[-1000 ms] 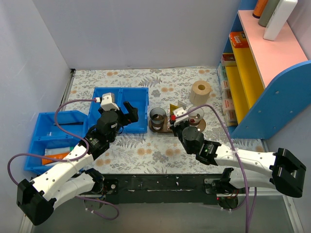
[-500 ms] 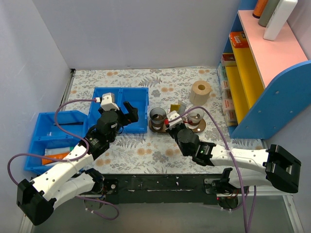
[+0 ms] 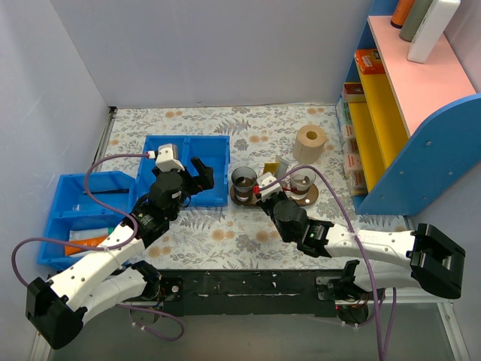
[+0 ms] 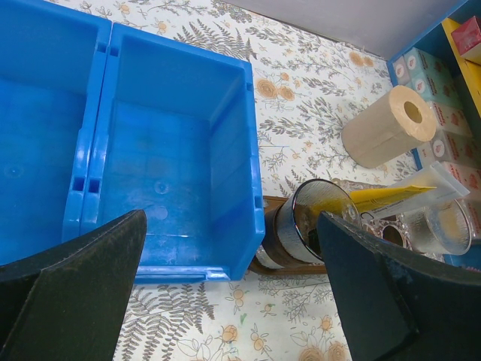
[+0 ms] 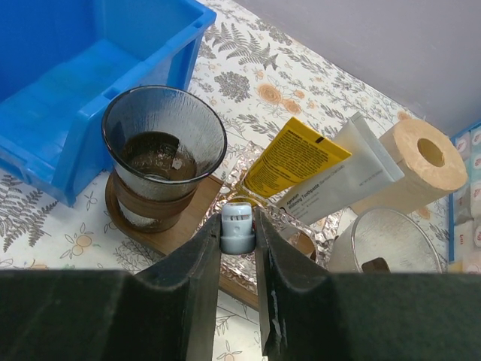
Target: Prepare toiletry sets of a toothbrush and toothpaste on the tray
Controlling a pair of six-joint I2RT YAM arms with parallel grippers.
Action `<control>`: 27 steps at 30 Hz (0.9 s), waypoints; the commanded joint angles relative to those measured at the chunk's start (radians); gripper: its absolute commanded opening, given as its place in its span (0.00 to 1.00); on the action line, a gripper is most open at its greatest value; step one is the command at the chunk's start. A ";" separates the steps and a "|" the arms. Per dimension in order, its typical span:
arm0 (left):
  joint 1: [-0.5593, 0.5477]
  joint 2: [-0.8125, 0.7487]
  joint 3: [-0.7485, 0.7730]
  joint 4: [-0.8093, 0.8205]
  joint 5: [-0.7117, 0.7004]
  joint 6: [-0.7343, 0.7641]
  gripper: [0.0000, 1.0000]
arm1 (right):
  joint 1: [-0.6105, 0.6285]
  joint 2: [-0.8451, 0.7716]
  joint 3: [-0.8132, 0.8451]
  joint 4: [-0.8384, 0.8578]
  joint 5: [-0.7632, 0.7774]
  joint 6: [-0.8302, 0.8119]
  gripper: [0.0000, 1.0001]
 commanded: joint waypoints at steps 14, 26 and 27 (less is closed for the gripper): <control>-0.002 -0.019 -0.001 0.015 -0.005 -0.004 0.98 | 0.006 -0.010 0.020 -0.031 0.010 0.009 0.38; -0.002 -0.016 -0.001 0.018 -0.002 -0.005 0.98 | 0.007 -0.030 0.022 -0.029 -0.001 0.021 0.50; -0.002 -0.014 -0.001 0.018 -0.002 -0.005 0.98 | 0.007 -0.031 0.023 -0.029 -0.001 0.021 0.50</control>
